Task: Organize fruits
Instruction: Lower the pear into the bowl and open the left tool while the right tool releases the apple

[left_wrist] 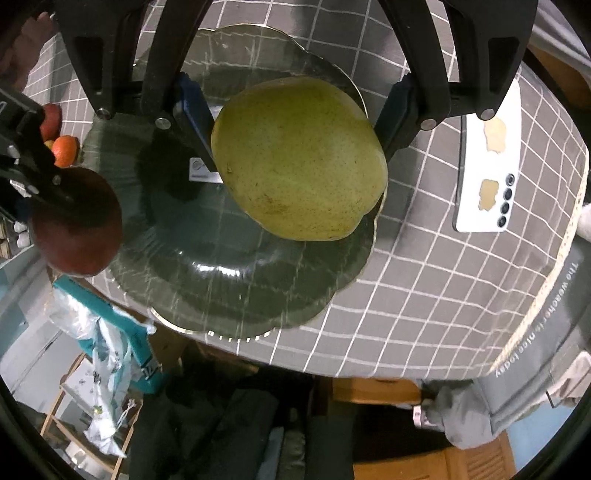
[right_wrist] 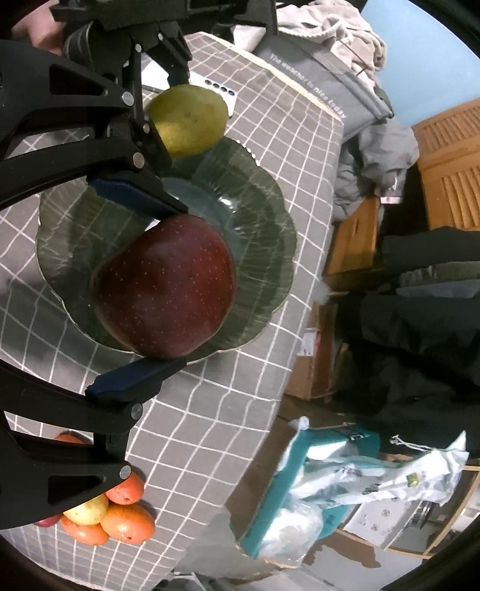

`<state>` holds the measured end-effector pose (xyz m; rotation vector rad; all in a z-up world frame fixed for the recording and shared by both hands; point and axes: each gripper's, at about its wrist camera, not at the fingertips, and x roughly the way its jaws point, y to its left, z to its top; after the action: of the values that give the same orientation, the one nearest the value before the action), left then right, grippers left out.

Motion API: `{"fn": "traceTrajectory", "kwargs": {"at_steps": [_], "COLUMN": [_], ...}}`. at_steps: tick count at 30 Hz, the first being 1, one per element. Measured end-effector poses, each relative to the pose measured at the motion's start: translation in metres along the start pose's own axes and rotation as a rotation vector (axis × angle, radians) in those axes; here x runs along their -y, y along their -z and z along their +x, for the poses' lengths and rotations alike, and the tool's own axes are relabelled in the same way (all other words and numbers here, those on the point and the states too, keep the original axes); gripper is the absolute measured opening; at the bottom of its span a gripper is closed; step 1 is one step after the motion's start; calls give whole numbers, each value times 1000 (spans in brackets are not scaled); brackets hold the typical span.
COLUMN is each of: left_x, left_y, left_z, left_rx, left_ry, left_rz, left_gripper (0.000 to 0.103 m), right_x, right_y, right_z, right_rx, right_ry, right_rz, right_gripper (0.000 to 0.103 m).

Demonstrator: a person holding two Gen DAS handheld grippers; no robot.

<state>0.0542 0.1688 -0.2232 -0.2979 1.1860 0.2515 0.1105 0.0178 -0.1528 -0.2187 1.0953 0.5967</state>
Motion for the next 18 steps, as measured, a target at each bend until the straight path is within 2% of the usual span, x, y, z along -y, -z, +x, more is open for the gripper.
{"fn": "traceTrajectory", "kwargs": {"at_steps": [12, 15, 18], "left_x": [12, 14, 16], "left_y": [7, 8, 6], "left_z": [27, 30, 25], "left_rx": [-106, -114, -81], "left_ry": [-9, -19, -23], "left_rz": [46, 55, 57], "left_gripper": [80, 80, 81], "right_x": [0, 2, 2], "right_y": [-2, -2, -3], "right_z": [8, 8, 8], "right_rx": [-17, -19, -20], "right_ry": [-19, -21, -25], "right_rz": [5, 10, 13], "right_gripper": [73, 73, 73]}}
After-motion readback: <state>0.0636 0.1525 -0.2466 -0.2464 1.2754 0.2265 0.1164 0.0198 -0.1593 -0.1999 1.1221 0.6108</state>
